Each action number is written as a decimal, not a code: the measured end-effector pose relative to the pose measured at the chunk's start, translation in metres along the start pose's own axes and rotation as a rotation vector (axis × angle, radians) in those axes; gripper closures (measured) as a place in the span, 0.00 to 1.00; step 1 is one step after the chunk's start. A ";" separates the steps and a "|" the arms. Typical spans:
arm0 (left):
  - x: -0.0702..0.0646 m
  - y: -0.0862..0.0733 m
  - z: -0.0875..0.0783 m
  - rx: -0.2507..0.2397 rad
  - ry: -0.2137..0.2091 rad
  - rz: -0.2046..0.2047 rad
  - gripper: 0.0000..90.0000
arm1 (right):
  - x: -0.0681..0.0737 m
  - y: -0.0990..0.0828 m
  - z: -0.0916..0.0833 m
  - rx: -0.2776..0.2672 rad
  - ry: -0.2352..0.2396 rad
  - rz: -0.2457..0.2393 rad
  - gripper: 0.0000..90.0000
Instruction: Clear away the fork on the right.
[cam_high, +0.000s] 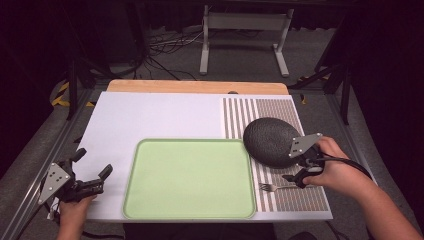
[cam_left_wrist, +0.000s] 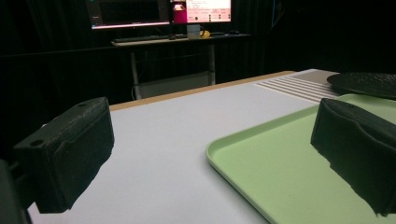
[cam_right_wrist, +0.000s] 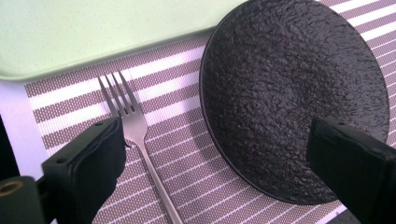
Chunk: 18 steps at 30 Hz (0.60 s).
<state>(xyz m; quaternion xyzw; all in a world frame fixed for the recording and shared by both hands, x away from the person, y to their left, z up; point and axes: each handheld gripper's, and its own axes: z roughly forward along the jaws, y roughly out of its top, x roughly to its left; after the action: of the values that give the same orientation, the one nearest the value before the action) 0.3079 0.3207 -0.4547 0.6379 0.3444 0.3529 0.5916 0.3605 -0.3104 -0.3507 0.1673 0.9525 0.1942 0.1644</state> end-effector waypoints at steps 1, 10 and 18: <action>0.000 0.000 0.000 -0.001 -0.001 0.000 0.00 | 0.000 0.000 0.000 0.004 0.000 0.000 0.06; 0.000 0.000 0.000 -0.001 0.000 -0.002 0.00 | 0.002 0.000 0.007 0.082 0.069 -0.062 0.10; 0.000 0.000 0.000 0.001 0.002 -0.001 0.00 | 0.003 0.000 0.018 0.163 0.129 -0.119 0.18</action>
<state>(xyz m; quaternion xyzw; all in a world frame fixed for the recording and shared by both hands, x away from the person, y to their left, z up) 0.3079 0.3208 -0.4549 0.6375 0.3456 0.3530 0.5911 0.3640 -0.3038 -0.3672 0.1102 0.9820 0.1163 0.0999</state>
